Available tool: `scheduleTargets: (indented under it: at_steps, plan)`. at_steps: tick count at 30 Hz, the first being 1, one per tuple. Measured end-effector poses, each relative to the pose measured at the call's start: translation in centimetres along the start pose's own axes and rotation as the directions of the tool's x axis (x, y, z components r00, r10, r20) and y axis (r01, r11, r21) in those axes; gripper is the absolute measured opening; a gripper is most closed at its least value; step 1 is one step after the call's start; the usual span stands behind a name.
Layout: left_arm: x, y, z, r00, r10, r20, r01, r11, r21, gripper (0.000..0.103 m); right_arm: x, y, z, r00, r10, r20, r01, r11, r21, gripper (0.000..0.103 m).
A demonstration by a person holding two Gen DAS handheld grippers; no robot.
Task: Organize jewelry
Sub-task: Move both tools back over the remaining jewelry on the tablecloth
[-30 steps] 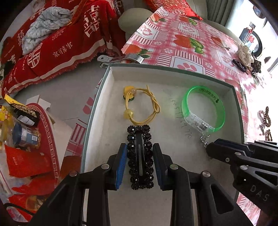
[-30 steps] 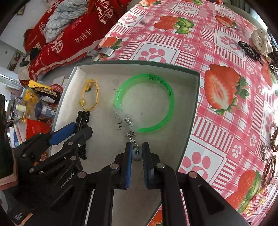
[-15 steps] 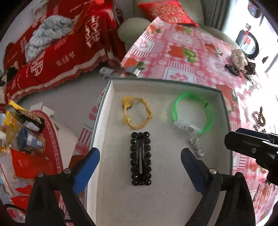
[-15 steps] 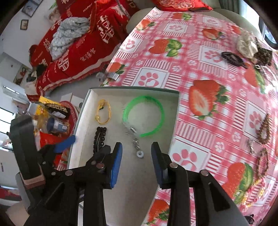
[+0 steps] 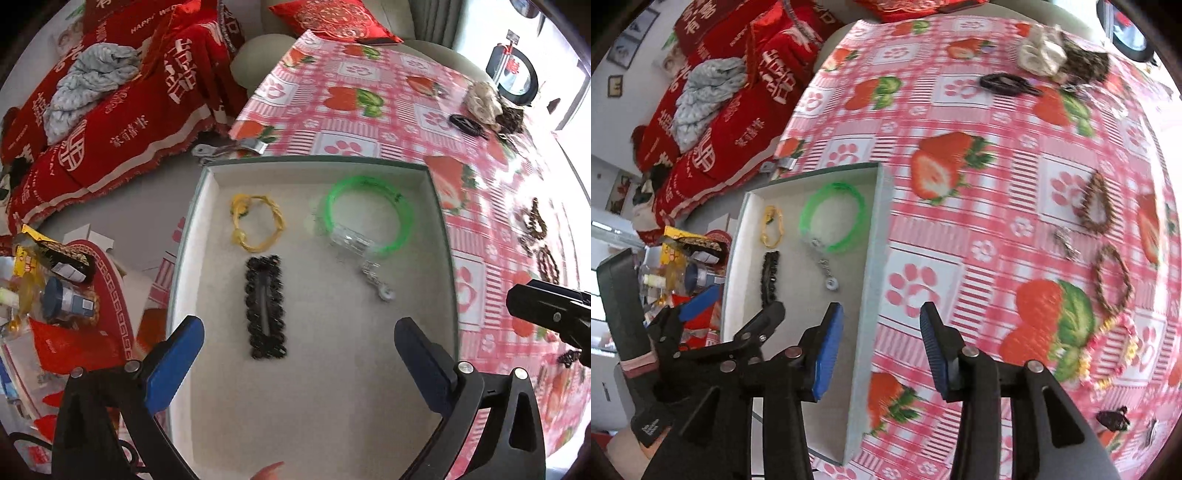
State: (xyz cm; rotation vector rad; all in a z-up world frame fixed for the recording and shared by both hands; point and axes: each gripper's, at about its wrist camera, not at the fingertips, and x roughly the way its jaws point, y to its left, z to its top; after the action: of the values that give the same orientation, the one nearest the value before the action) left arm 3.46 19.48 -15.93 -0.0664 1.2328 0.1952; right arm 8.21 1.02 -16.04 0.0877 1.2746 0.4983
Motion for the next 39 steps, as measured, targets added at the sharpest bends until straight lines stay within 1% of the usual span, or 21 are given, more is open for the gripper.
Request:
scheduleTargets:
  at_steps: [2, 5, 6, 7, 8, 12, 17, 23, 26, 32, 39]
  plan:
    - [-0.4, -0.8, -0.1, 1.0, -0.008, -0.003, 0.008, 1.0, 0.013, 0.103, -0.6, -0.9, -0.4, 1.0, -0.01, 0.009, 0.01, 1.0, 0.016, 0.059]
    - [-0.9, -2.3, -0.1, 0.999, -0.035, -0.02, 0.036, 0.999, 0.034, 0.103, -1.7, -2.6, -1.1, 0.999, -0.035, 0.016, 0.034, 0.998, 0.048, 0.059]
    - [-1.1, -2.9, -0.1, 0.999, -0.047, -0.027, 0.048, 0.998, 0.041, 0.103, -2.0, -3.2, -1.3, 0.999, -0.047, 0.016, 0.046, 0.997, 0.062, 0.061]
    - [-1.3, -3.6, -0.1, 0.998, -0.055, -0.033, 0.056, 0.997, 0.051, 0.103, -2.2, -3.7, -1.5, 0.998, -0.054, 0.015, 0.053, 0.996, 0.074, 0.071]
    - [-1.4, -4.3, 0.0, 0.997, -0.061, -0.038, 0.064, 0.996, 0.063, 0.103, -2.5, -4.5, -1.8, 0.998, -0.058, 0.016, 0.056, 0.994, 0.092, 0.083]
    - [-2.1, -7.1, 0.3, 0.995, -0.091, -0.039, 0.094, 0.989, 0.11, 0.103, -3.7, -7.3, -2.8, 0.996, -0.083, 0.022, 0.079, 0.986, 0.148, 0.084]
    - [-2.7, -11.0, 0.7, 0.995, -0.098, -0.036, 0.103, 0.975, 0.196, 0.103, -5.0, -10.6, -3.9, 0.991, -0.131, 0.033, 0.122, 0.972, 0.201, 0.085]
    - [-2.8, -14.5, 0.8, 0.99, -0.135, -0.047, 0.142, 0.961, 0.236, 0.103, -6.9, -14.2, -5.5, 0.983, -0.178, 0.051, 0.16, 0.956, 0.247, 0.086]
    - [-2.5, -16.2, 0.5, 0.986, -0.15, -0.069, 0.163, 0.951, 0.262, 0.103, -7.7, -16.1, -6.4, 0.979, -0.201, 0.039, 0.183, 0.946, 0.269, 0.086]
    - [-2.2, -20.1, -0.5, 0.974, -0.196, -0.11, 0.222, 0.92, 0.324, 0.103, -9.3, -19.7, -8.4, 0.965, -0.261, 0.012, 0.246, 0.923, 0.296, 0.086]
    - [-1.2, -23.6, -1.8, 0.965, -0.211, -0.154, 0.254, 0.893, 0.372, 0.103, -10.3, -23.7, -11.5, 0.95, -0.31, -0.039, 0.305, 0.893, 0.331, 0.086]
